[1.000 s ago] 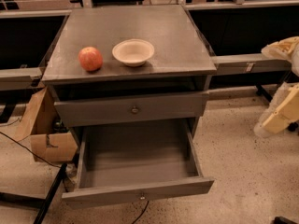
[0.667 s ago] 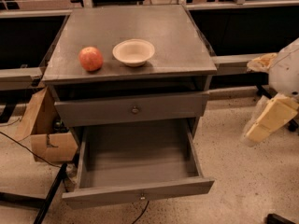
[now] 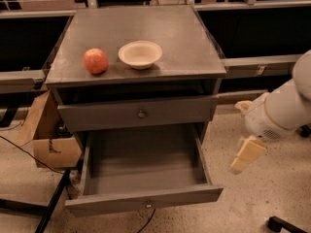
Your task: Close middle drawer
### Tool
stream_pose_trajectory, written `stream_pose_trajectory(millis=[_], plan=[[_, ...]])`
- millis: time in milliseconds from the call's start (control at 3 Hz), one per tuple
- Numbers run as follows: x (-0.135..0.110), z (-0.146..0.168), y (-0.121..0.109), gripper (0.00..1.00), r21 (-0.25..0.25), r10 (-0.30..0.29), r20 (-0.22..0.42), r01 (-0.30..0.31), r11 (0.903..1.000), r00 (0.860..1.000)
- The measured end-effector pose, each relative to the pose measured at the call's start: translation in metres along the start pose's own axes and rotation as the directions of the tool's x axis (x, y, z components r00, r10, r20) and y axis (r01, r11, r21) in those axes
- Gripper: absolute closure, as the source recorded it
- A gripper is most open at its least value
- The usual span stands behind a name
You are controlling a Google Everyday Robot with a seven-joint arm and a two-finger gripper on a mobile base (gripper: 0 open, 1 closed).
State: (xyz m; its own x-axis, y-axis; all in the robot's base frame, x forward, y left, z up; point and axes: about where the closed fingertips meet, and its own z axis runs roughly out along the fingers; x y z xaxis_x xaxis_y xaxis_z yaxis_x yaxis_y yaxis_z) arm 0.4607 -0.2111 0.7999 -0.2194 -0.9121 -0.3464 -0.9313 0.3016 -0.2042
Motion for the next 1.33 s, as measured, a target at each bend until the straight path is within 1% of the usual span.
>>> stream_pose_trajectory(millis=[333, 667, 1000, 1333], plan=[[0.02, 0.08, 0.023, 0.0, -0.04, 0.016, 0.02, -0.016, 0.9991, 1.0], [0.035, 0.184, 0.046, 0.0, -0.043, 0.053, 0.063, -0.05, 0.9978, 0.997], [0.034, 0.187, 0.045, 0.0, -0.036, 0.055, 0.066, -0.053, 0.998, 0.996], [0.028, 0.22, 0.036, 0.0, -0.032, 0.042, 0.053, -0.041, 0.9987, 0.998]])
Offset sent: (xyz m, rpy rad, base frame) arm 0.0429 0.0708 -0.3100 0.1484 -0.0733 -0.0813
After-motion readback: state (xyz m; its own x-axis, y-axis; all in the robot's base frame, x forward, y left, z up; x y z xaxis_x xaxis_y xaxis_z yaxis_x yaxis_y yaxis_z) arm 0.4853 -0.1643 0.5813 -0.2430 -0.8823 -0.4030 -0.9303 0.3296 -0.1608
